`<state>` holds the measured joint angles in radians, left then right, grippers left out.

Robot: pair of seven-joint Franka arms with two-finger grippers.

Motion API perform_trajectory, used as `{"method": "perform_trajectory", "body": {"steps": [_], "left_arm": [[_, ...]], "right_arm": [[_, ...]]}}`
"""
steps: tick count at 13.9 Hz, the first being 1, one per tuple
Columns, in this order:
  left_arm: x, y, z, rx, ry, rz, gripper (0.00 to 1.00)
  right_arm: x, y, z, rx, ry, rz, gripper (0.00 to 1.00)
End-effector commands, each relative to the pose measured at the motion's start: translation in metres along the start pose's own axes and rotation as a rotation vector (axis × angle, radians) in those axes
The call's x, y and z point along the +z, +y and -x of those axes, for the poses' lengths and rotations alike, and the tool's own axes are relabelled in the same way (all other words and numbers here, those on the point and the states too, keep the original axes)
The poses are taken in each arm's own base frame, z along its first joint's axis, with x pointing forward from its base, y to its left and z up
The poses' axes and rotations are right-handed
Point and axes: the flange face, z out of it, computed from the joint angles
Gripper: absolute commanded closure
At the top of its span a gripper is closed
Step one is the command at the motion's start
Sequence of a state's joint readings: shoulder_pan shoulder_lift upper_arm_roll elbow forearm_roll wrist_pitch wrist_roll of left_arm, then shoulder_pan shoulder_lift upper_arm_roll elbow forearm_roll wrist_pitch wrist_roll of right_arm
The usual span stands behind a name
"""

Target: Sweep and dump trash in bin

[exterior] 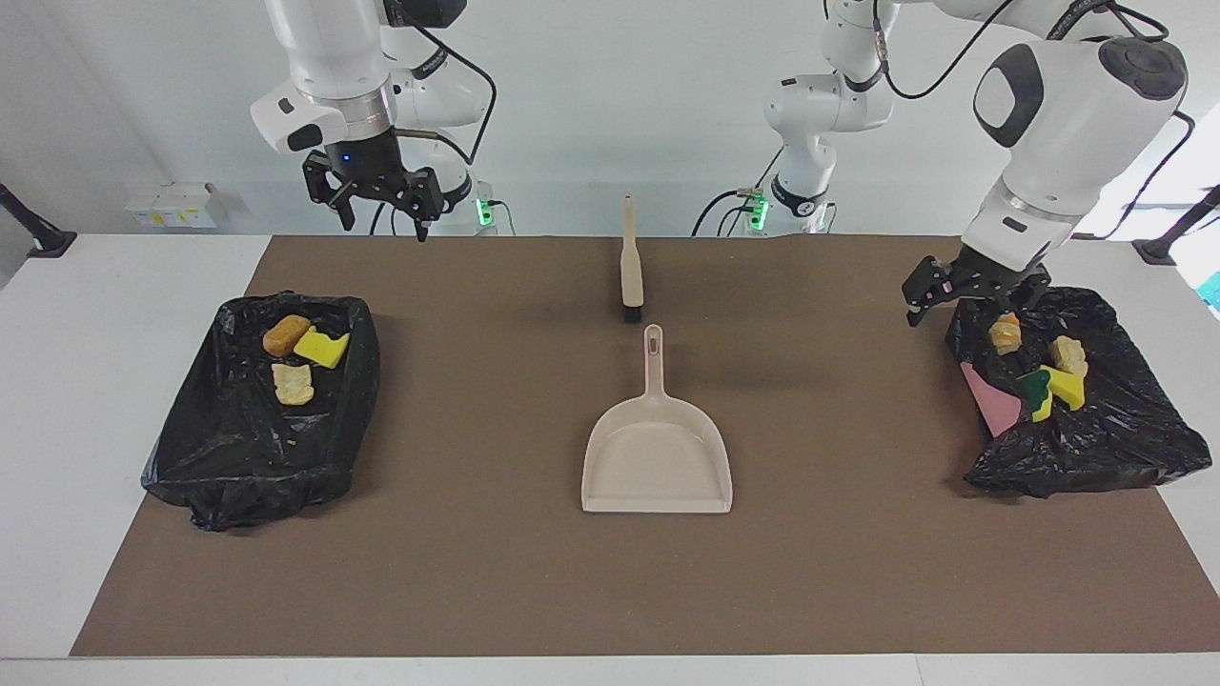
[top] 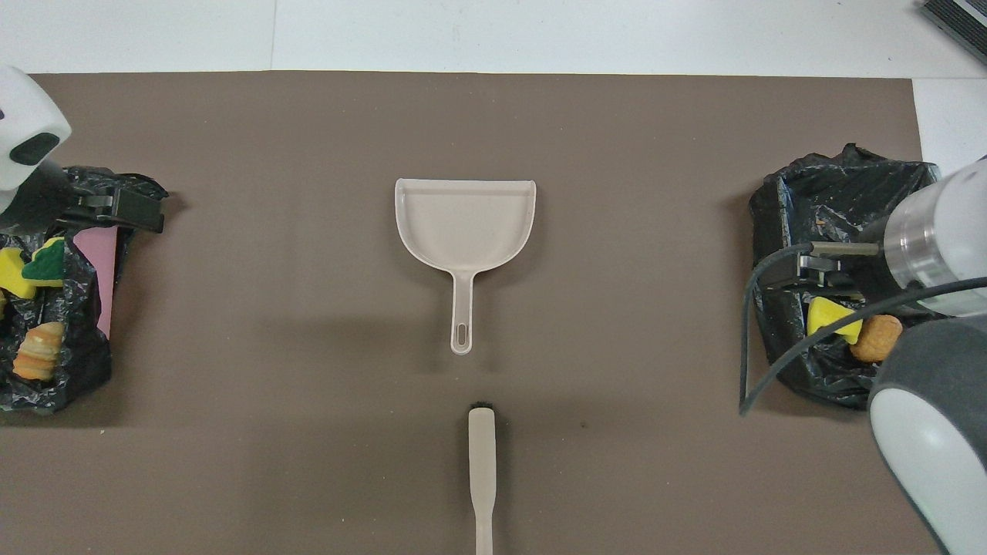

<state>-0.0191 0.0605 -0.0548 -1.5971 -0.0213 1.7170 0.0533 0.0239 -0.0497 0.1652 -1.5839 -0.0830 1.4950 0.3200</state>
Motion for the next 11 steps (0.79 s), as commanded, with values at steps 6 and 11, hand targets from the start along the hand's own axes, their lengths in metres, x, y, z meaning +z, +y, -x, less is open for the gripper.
{"method": "perform_trajectory", "body": {"steps": [6,11], "left_arm": [[-0.037,-0.011,0.037,0.016,-0.071,-0.016,0.0],[-0.043,-0.008,0.048,0.026,-0.085,-0.011,0.0]], "right_arm": [[-0.003,0.006,-0.007,-0.019,0.009,-0.031,0.0],[-0.023,0.014,-0.015,-0.002,0.083,-0.053,0.0]]}}
